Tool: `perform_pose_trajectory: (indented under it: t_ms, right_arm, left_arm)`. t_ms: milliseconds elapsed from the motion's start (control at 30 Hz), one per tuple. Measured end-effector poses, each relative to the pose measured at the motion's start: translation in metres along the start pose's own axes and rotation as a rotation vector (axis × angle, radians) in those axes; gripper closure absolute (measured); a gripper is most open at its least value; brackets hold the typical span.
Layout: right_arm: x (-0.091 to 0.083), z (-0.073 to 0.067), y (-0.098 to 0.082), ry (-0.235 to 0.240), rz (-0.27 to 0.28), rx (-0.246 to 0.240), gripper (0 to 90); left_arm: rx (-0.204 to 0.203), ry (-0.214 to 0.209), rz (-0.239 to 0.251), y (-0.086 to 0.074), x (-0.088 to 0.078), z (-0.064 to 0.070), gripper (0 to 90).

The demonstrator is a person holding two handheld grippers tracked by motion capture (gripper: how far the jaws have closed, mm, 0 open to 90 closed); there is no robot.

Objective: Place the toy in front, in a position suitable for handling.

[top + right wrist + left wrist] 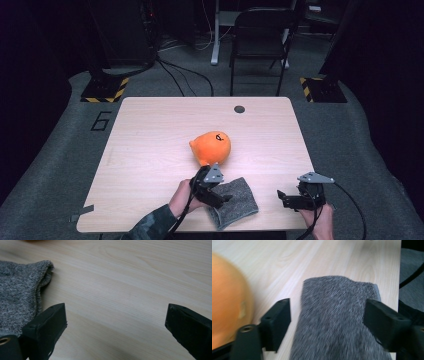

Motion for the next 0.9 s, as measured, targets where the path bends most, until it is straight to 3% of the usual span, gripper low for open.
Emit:
perform_pose_trajectory:
  t_ms: [33,67,100,133,167,200,233,267,300,333,367,400,433,467,500,533,567,600,667,767,800,900]
  right_arm:
    - [0.000,0.000,0.000,0.000,0.000,0.000,3.2]
    - [0.003,-0.008,0.002,0.013,-0.007,-0.013,3.2]
    - [0.006,-0.011,0.004,0.020,-0.012,-0.028,3.2]
    - [0.008,-0.013,0.005,0.019,-0.015,-0.027,3.2]
    - [0.012,-0.016,0.008,0.029,-0.013,-0.030,3.0]
    - [0.015,-0.019,0.011,0.044,-0.011,-0.020,2.9]
    - [0.017,-0.023,0.012,0.049,-0.014,-0.012,2.9]
    - [0.020,-0.031,0.015,0.060,-0.015,-0.029,2.9]
    - [0.022,-0.037,0.018,0.069,-0.012,-0.035,2.9]
    - [0.023,-0.046,0.021,0.084,-0.007,-0.047,2.9]
    - [0.023,-0.046,0.021,0.084,-0.007,-0.047,2.9]
    - [0.026,-0.065,0.027,0.093,-0.010,-0.105,2.9]
    - [0.026,-0.070,0.028,0.101,-0.009,-0.115,2.9]
    - [0.026,-0.078,0.030,0.117,-0.003,-0.119,3.0]
    - [0.026,-0.078,0.030,0.117,-0.003,-0.119,3.0]
    - [0.029,-0.088,0.031,0.143,-0.004,-0.120,3.0]
    - [0.029,-0.088,0.031,0.143,-0.004,-0.120,3.0]
    - [0.031,-0.092,0.031,0.148,-0.007,-0.122,3.0]
    - [0.038,-0.103,0.033,0.159,-0.021,-0.154,2.9]
    - [0.046,-0.114,0.036,0.184,-0.027,-0.172,2.7]
    - [0.057,-0.124,0.037,0.205,-0.055,-0.200,2.6]
    - [0.067,-0.134,0.036,0.212,-0.076,-0.214,2.4]
  left_arm:
    - [0.000,0.000,0.000,0.000,0.000,0.000,19.4]
    - [-0.013,0.037,0.024,-0.009,-0.016,-0.007,16.6]
    - [-0.026,0.047,0.036,-0.012,-0.021,-0.010,15.4]
    - [-0.042,0.073,0.050,-0.019,-0.029,-0.015,15.4]
    - [-0.042,0.073,0.050,-0.019,-0.029,-0.015,14.8]
    - [-0.056,0.102,0.050,-0.032,-0.037,-0.023,14.7]
    - [-0.056,0.102,0.050,-0.032,-0.037,-0.023,14.3]
    - [-0.080,0.160,0.025,-0.050,-0.042,-0.036,12.8]
    - [-0.080,0.160,0.025,-0.050,-0.042,-0.036,11.8]
    - [-0.097,0.219,-0.003,-0.067,-0.044,-0.052,10.7]
    - [-0.097,0.219,-0.003,-0.067,-0.044,-0.052,9.6]
    - [-0.129,0.271,-0.011,-0.078,-0.045,-0.071,9.1]
    - [-0.129,0.271,-0.011,-0.078,-0.045,-0.071,8.5]
    - [-0.186,0.288,0.010,-0.081,-0.043,-0.088,8.0]
    - [-0.186,0.288,0.010,-0.081,-0.043,-0.088,7.3]
    - [-0.226,0.319,0.004,-0.084,-0.039,-0.102,5.6]
    - [-0.226,0.319,0.004,-0.084,-0.039,-0.102,4.0]
    - [-0.258,0.312,0.002,-0.087,-0.038,-0.105,4.0]
    - [-0.239,0.348,-0.036,-0.099,-0.038,-0.110,3.4]
    - [-0.246,0.345,-0.056,-0.105,-0.036,-0.112,3.2]
    - [-0.266,0.347,-0.066,-0.109,-0.034,-0.115,3.2]
    - [-0.265,0.355,-0.087,-0.114,-0.032,-0.119,3.2]
Point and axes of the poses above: each handheld gripper's, and its own axes: x roughly forward along the jaws, y roughly out of its top, z roughly to its right, the point moved 10 cm from there along x, roughly forward along the jaws, and after that the axes turned 7 degrees about y, right-handed, at the moved point
